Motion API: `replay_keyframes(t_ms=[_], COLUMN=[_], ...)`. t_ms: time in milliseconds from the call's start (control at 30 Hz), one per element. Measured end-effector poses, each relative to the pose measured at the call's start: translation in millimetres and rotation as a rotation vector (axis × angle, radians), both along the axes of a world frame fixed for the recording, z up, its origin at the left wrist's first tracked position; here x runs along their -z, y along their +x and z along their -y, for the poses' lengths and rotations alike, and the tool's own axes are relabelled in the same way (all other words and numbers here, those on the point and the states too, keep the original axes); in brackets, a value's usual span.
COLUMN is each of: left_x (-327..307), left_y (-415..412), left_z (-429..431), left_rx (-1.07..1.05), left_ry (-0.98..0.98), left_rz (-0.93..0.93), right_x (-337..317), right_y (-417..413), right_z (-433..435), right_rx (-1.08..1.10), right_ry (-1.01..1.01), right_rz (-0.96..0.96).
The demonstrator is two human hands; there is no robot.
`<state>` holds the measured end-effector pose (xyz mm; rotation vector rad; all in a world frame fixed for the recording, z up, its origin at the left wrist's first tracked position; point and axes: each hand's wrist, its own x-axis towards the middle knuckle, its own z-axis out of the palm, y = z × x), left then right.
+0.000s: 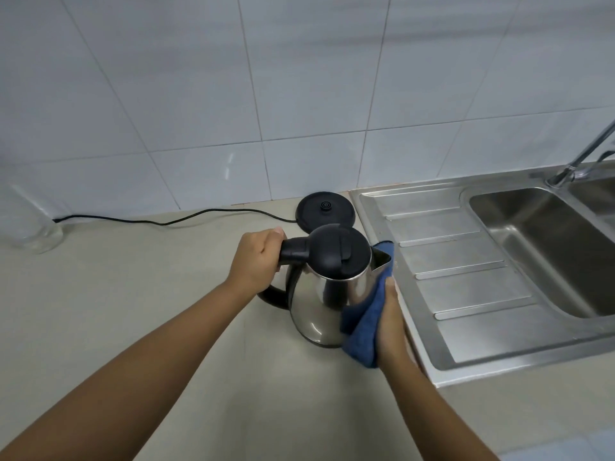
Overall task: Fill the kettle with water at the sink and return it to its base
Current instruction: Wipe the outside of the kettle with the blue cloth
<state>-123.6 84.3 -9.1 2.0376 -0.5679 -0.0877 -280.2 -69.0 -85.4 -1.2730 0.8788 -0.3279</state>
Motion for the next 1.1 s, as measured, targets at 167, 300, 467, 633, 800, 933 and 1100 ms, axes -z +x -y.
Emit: replay_keyframes(t_ms=[167, 300, 467, 633, 800, 933, 1100], left_x=[6.9, 3.5, 3.5, 6.0, 1.3, -7.7, -12.7], left_y=[-37.2, -77.5, -105.9, -102.6, -100.4, -88.1, -71.1], left_z=[4.7, 16.7, 34.4, 32.5, 30.5, 22.3, 14.6], left_rx=[-0.097, -0.12, -0.086, -0.053, -0.039, -0.036, -0.019], left_ry=[-0.035, -0.074, -0.09, -0.089, -0.009, -0.026, -0.002], left_rz=[0.045, -0.027, -0.048, -0.06, -0.026, -0.149, -0.155], right_x=[8.6, 11.7, -1.6, 41.8, 69.4, 71.2, 50.4], right_y=[-29.3, -34.4, -22.9, -45.1, -76.2, -86.1, -71.7], right_z=[-51.8, -61.3, -46.4, -50.7, -60.8, -53.1, -33.4], right_rx=[0.148, 0.123, 0.105, 0.026, -0.117, -0.278, -0.269], right_ry=[-0.409, -0.74, -1.097, -1.346, -1.417, -1.327, -0.974], right_rz=[0.088, 0.055, 0.009, -0.15, -0.286, -0.3, -0.076])
